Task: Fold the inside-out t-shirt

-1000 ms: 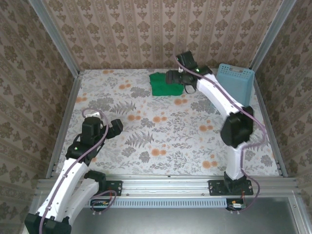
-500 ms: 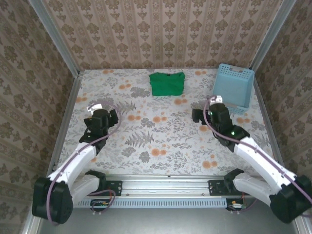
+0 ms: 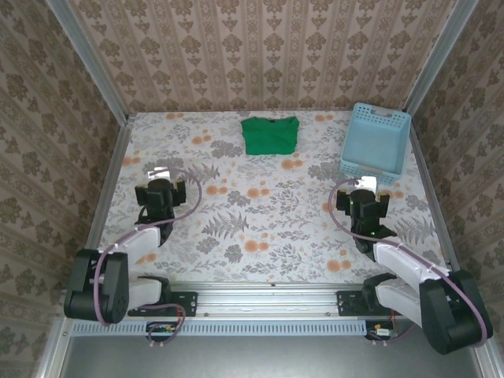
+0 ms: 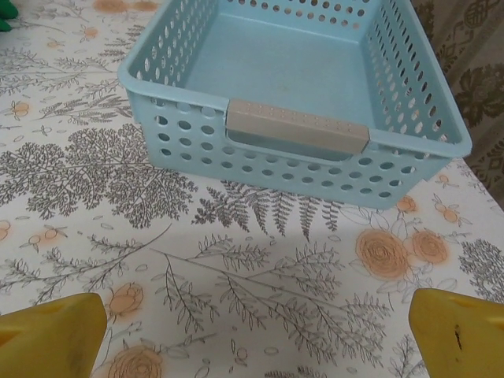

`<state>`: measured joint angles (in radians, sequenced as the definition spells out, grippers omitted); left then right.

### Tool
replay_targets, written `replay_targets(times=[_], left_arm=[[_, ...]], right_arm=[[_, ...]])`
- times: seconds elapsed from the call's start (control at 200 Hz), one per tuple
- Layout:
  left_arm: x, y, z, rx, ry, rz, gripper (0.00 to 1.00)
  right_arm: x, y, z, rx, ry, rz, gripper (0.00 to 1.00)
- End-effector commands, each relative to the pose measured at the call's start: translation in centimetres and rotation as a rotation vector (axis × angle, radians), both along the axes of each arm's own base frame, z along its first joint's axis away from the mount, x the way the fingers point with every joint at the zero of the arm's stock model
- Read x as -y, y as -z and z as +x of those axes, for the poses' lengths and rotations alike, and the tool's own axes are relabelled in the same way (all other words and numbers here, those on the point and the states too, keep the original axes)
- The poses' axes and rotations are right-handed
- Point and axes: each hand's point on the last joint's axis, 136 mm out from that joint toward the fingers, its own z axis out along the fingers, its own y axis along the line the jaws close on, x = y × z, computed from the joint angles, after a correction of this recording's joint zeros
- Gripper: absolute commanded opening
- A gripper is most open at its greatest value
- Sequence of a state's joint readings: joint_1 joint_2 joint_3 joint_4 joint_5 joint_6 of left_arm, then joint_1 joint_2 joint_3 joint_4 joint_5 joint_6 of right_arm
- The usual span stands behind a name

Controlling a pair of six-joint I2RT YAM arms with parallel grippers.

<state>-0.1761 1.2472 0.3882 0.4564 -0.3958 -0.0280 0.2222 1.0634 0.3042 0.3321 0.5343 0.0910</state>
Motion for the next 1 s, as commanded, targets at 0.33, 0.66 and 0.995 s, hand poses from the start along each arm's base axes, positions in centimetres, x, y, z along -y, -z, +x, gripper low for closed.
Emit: replay_targets(times=[0.33, 0.66, 0.995], left_arm=[[1.2, 1.1, 3.3, 0.154, 0.201, -0.041, 1.0], [0.3, 1.4, 4.6, 0.11, 0.183, -0.082, 1.0], [-0.4, 1.3, 4.4, 0.122, 0.133, -0.075, 1.0]], right_arm=[[-3.3, -2.6, 4.2, 0.215, -0.253, 0.042, 1.0], [-1.7, 0.3, 7.0, 0.192, -0.206, 0.082, 1.0], [0.1, 1.1, 8.0, 0.149, -0.129, 0.129, 1.0]])
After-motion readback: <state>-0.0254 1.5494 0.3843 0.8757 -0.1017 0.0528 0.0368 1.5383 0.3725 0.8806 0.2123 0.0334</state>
